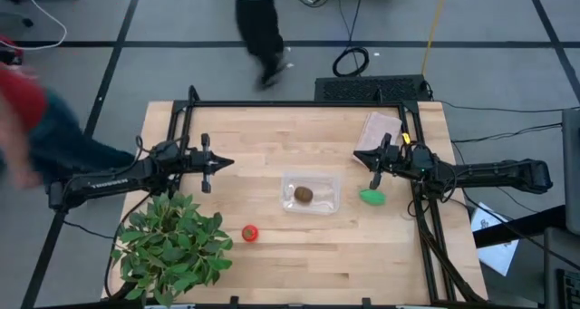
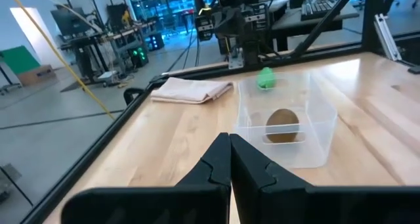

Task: Pick and placing Produce into tupperware
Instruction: Put the green corn into the transparent bin

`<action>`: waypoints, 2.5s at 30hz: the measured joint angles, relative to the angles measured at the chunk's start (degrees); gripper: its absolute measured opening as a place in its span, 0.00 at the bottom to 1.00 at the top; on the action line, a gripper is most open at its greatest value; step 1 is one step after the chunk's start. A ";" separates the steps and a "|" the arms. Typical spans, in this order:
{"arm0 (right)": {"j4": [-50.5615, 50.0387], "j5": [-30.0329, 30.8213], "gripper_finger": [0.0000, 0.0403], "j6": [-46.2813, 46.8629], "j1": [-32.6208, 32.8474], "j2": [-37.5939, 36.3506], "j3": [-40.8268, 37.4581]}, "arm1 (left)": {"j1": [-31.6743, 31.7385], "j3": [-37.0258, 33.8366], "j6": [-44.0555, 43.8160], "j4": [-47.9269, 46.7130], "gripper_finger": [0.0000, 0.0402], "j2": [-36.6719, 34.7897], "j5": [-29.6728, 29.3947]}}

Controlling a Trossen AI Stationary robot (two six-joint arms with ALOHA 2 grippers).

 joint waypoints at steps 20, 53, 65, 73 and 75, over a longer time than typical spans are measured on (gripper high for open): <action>2.14 -28.52 0.00 -2.67 0.04 0.00 0.00 | 0.83 -0.22 0.16 0.18 0.00 0.04 0.05; -27.68 -20.42 0.00 0.58 0.00 -0.19 21.51 | 0.81 -0.22 -0.06 0.04 0.01 0.11 0.22; -60.60 -13.22 0.00 5.10 0.00 0.52 39.53 | 0.81 -0.22 -0.44 0.14 0.02 0.11 0.21; -64.76 -13.41 0.00 9.03 -0.01 3.94 40.63 | 0.81 -0.21 -0.43 0.21 0.00 0.11 0.20; -65.67 -13.69 0.00 9.89 0.00 5.56 40.74 | 0.81 -0.20 -0.45 0.21 0.01 0.11 0.20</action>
